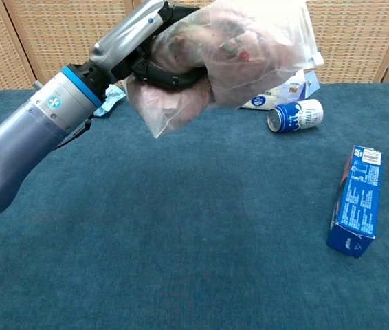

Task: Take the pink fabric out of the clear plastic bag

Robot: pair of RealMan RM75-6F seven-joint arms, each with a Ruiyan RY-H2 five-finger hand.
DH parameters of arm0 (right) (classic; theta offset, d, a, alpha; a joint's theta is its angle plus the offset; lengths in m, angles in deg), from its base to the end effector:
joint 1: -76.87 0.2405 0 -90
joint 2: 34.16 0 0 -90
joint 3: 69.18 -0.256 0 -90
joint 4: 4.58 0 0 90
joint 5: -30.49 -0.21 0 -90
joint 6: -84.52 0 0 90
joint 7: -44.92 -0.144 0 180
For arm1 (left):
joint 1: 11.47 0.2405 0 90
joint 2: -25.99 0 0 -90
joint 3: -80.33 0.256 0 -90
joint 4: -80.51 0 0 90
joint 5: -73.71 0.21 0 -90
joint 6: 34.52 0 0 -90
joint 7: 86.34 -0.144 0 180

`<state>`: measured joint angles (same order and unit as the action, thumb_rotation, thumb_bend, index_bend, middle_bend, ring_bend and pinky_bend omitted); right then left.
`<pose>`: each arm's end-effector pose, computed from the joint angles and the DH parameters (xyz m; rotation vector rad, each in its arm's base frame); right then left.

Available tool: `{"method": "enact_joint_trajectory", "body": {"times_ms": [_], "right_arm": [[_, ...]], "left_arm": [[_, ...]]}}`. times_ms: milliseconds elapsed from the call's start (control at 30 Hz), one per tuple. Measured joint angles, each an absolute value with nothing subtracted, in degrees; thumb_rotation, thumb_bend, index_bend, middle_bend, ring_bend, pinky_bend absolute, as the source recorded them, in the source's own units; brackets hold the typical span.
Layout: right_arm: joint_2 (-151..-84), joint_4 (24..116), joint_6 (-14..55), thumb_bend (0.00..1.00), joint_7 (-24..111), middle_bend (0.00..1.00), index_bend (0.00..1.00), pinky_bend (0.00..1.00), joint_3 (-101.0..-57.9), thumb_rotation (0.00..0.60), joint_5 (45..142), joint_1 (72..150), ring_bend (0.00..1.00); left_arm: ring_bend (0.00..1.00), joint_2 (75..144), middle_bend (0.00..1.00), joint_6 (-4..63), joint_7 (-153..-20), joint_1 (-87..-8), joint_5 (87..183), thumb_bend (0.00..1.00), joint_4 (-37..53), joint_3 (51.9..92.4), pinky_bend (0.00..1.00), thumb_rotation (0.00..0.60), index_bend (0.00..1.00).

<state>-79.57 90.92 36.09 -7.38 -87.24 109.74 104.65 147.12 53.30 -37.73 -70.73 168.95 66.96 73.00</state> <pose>-0.2247 -0.3393 0.2298 1.3381 -1.5509 1.3321 -0.0615 0.3972 -0.0366 -1.8858 -0.6066 -1.9516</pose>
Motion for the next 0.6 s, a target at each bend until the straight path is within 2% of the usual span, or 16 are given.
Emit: {"method": "enact_joint_trajectory", "body": {"times_ms": [333, 600], "right_arm": [[-80.2, 92.3, 35.4, 0.0, -12.8, 0.0, 0.38, 0.0, -86.8, 0.6, 113.6, 106.5, 0.0], [-80.5, 93.6, 38.2, 0.0, -11.5, 0.0, 0.38, 0.0, -86.2, 0.6, 113.3, 109.5, 0.0]], "left_arm": [[0.57, 149.7, 0.57, 49.7, -38.3, -74.7, 166.3, 0.59, 68.8, 72.3, 0.64, 0.6, 0.62], [0.56, 150.9, 0.57, 47.9, -38.5, -76.3, 165.3, 0.59, 69.9, 72.8, 0.64, 0.6, 0.62]]}}
